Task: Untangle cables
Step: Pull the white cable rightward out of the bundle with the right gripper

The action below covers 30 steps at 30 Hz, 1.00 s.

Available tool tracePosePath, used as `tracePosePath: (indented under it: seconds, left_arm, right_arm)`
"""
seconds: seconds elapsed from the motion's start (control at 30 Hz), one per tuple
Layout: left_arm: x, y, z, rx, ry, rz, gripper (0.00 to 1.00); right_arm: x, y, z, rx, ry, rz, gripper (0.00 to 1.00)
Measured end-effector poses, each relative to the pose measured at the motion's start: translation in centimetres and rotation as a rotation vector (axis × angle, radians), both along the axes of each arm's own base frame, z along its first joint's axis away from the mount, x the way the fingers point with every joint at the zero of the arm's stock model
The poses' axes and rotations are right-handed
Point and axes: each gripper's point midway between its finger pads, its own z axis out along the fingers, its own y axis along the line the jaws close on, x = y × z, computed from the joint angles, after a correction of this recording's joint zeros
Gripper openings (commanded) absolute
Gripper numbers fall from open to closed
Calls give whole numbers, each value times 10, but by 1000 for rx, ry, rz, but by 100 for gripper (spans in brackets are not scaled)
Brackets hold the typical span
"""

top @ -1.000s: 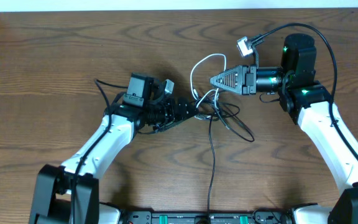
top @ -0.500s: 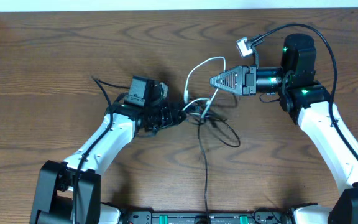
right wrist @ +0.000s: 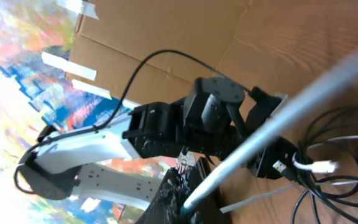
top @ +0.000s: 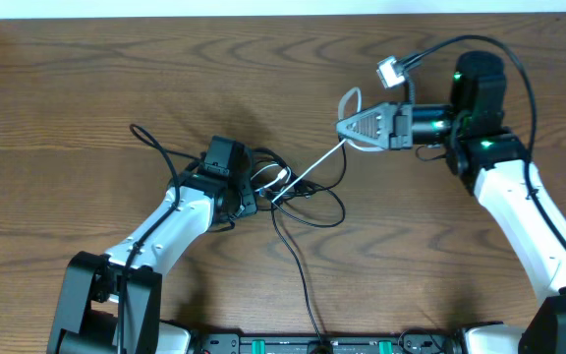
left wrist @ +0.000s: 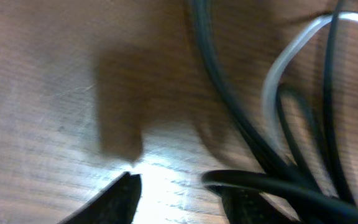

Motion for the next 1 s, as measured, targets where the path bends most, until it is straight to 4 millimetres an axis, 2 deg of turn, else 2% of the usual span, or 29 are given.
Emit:
tracePosePath:
  seconds: [0.1,0.2,0.37,0.7,0.83,1.0]
  left_arm:
    - [-2,3,-1,13,7,3,51]
    - [-4,4,-2,19,12,4,53]
    - [-9,8,-3,26,37,11,55]
    - [-11,58,-6,34,93,187,55]
    - [-12,68,-6,20,105,223,56]
    - [-12,65,-6,-8,110,219,55]
  right_arm:
    - [6,-17,3,13,-6,-23,1]
    - [19,-42,3,17,-1,-88,1]
    - [39,-95,-1,19,45,-238,1]
    - [53,-185,-9,42,147,-482,1]
    - [54,-210,-9,48,148,-547,1]
    - [54,-230,-10,52,151,-600,1]
